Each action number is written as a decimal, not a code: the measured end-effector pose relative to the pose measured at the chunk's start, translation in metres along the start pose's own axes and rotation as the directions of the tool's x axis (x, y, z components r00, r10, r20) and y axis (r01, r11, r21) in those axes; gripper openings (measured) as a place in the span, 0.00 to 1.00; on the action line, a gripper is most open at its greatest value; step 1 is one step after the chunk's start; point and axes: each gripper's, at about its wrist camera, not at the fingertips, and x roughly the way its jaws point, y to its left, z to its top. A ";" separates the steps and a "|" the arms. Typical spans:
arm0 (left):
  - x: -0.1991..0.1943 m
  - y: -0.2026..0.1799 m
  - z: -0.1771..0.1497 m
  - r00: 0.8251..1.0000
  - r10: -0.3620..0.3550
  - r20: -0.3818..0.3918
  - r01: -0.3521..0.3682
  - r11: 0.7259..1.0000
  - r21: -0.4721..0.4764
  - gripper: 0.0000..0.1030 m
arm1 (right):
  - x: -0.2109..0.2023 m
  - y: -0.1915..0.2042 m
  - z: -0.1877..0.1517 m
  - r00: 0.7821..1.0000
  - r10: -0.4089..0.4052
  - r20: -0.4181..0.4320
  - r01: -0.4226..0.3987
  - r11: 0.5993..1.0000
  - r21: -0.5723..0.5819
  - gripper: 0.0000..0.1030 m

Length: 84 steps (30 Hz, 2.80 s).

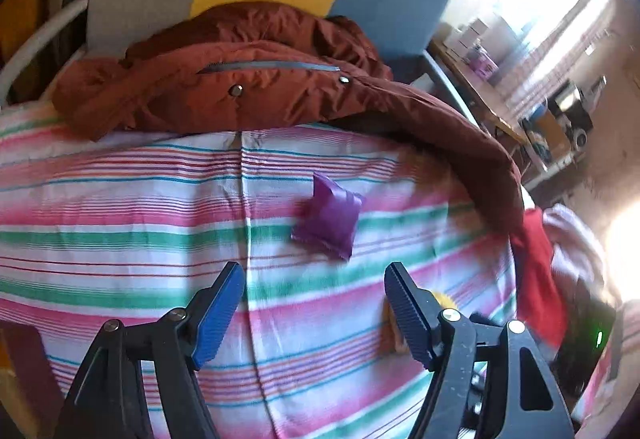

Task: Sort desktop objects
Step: 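Lower the left tool onto the purple packet and grasp it while the right tool holds the sock, then carry the purple packet and yellow sock over to the gold tray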

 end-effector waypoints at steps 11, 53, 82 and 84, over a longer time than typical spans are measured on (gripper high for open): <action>0.045 -0.032 0.032 0.999 0.019 -0.040 -0.013 0.989 0.146 0.68 | 0.012 -0.003 0.000 0.998 0.058 0.038 -0.061 0.994 0.087 0.82; 0.063 -0.032 -0.026 0.973 0.230 0.012 -0.222 0.925 0.309 0.39 | 0.030 0.009 0.004 0.995 0.048 0.092 -0.051 0.998 0.040 0.51; -0.027 0.000 -0.166 0.968 0.248 0.046 -0.252 0.943 0.218 0.38 | 0.033 0.073 -0.015 0.994 0.104 0.015 -0.099 0.978 -0.181 0.51; -0.034 0.003 -0.171 0.966 0.254 0.053 -0.259 0.940 0.221 0.38 | 0.034 0.077 -0.017 0.995 0.101 0.011 -0.097 0.976 -0.195 0.51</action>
